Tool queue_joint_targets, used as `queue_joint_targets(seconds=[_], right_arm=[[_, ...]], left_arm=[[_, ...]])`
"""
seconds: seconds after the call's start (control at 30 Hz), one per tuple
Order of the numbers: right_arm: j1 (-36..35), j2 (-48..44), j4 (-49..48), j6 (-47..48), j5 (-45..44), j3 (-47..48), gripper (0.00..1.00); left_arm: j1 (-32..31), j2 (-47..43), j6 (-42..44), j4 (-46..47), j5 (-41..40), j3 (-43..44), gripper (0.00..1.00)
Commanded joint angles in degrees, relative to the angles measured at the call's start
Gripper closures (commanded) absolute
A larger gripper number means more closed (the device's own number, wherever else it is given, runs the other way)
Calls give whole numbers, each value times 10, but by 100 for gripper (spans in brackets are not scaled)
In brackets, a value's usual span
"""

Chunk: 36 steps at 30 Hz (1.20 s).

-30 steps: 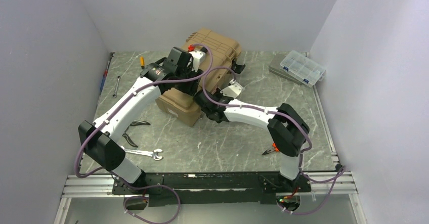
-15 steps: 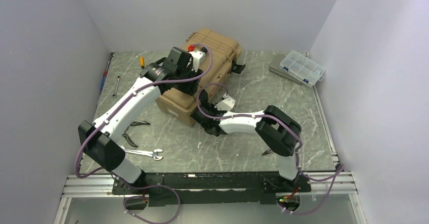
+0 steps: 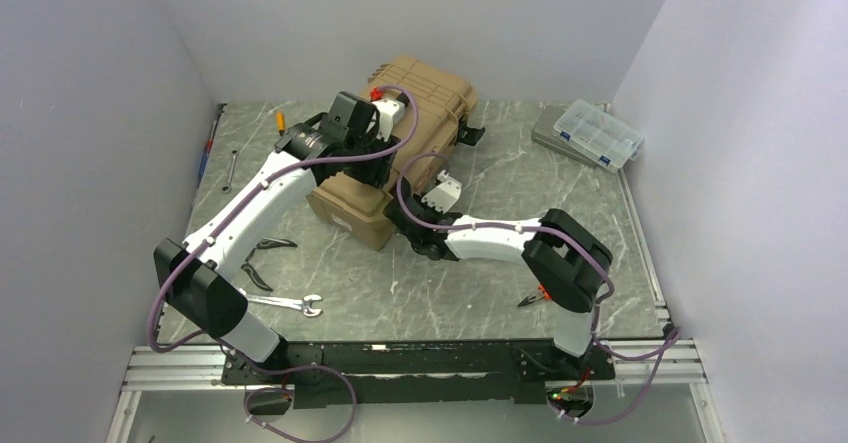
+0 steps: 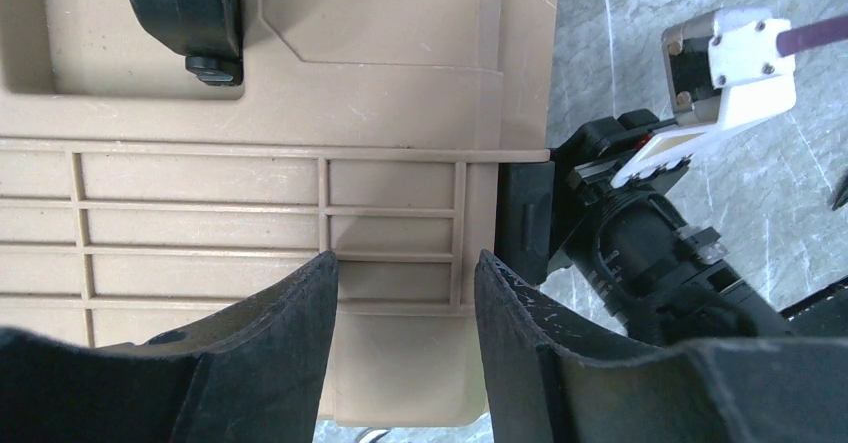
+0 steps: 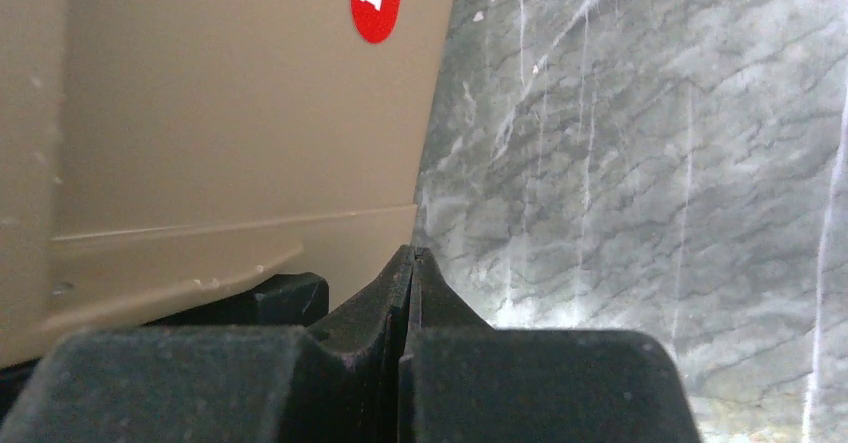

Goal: Pack the tool kit

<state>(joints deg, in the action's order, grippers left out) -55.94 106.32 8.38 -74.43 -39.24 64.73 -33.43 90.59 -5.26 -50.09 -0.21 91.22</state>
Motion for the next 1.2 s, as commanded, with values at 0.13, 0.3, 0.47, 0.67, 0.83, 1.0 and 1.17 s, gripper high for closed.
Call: queue_joint_targets(seconds=[0.13,0.3,0.47,0.67,0.83,1.0,1.17], right_arm=[[34,-111,2,106,78,-68,100],[67,-212,-29,183,156,-147,100],[115,-309,-100,225,249,-236,100],[168,-366,-56,296,292,-217,76],[212,-391,9,360,292,-139,33],[277,-371,23,406,331,-55,2],[335,-281,26,423,385,55,0]], left_arm=[[-3,66,-20,-62,84,-50,42],[-4,38,-19,-83,74,-20,28],[-4,10,-15,-118,51,34,14],[-1,-25,-4,-121,6,86,5],[5,-29,11,-128,-45,152,1],[51,-31,22,-77,-84,183,1],[127,1,30,-20,-55,205,1]])
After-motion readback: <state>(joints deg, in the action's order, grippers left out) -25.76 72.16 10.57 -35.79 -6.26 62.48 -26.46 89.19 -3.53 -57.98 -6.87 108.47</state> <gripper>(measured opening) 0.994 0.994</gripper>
